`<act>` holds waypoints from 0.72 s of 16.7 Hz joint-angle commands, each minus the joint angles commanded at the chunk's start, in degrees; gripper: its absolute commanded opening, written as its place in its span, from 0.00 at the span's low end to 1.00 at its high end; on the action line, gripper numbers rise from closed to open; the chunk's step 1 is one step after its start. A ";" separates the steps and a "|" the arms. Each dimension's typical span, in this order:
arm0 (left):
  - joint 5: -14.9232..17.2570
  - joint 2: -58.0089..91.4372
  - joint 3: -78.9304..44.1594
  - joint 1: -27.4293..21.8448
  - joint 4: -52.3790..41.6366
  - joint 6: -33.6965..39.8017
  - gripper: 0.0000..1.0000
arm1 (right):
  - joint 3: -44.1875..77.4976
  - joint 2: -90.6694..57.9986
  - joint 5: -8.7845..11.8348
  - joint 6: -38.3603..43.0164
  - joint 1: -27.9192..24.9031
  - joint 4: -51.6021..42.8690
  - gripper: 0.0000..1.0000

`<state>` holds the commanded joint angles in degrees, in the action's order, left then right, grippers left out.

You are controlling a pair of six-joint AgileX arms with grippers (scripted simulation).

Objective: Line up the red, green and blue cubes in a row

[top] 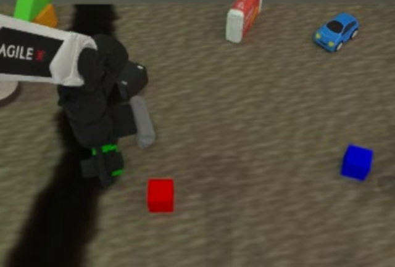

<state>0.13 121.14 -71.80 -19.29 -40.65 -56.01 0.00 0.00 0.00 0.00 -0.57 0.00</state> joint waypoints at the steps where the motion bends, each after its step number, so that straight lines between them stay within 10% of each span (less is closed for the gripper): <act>1: 0.37 -1.09 -0.10 -0.01 -0.92 0.44 0.00 | 0.00 0.00 0.00 0.00 0.00 0.00 1.00; 12: 0.32 -8.07 -7.32 1.06 -15.13 0.61 0.00 | 0.00 0.00 0.00 0.00 0.00 0.00 1.00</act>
<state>0.45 113.07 -79.11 -18.23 -55.78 -55.41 0.00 0.00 0.00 0.00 -0.57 0.00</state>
